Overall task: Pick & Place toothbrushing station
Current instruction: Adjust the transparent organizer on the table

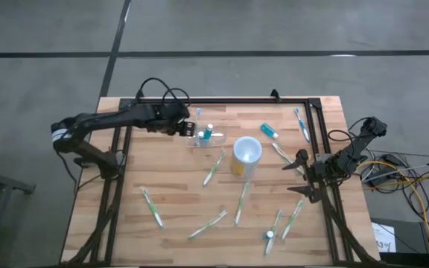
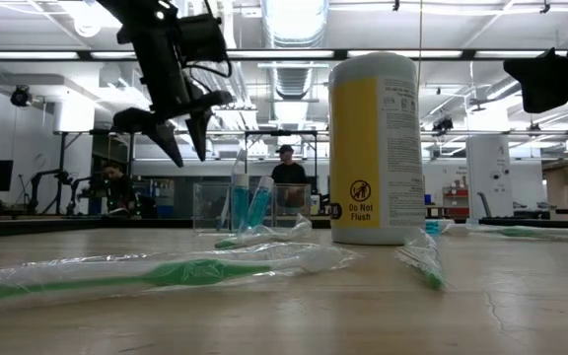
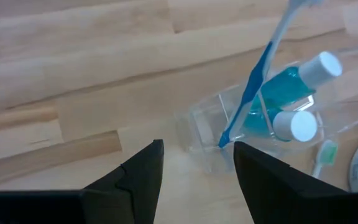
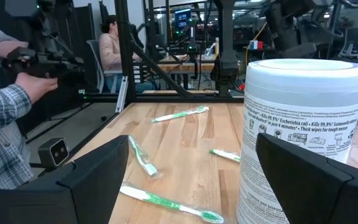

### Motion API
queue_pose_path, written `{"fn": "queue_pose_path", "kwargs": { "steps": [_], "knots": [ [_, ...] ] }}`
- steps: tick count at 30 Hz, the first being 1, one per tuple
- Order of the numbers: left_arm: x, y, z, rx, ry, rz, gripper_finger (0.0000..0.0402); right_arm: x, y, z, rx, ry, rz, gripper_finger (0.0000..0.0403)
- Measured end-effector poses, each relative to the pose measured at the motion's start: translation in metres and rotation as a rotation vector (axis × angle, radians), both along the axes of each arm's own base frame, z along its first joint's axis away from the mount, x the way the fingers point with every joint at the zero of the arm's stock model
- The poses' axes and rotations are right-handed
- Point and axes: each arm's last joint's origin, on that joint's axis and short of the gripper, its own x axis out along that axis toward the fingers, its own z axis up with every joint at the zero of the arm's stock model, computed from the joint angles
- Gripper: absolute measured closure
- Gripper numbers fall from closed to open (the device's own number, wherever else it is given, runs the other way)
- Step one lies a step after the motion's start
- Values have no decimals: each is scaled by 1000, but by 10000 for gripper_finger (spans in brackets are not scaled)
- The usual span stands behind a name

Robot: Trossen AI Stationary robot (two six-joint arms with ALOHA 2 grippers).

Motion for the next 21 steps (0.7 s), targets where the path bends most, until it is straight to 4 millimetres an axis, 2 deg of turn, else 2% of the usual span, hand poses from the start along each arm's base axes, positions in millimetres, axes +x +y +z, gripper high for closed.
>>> {"fn": "queue_pose_path", "kwargs": {
  "steps": [21],
  "knots": [
    [19, 6, -28, -108, 29, -64, 202, 0, 0, 0, 0, 0, 0, 55]
  ]
}}
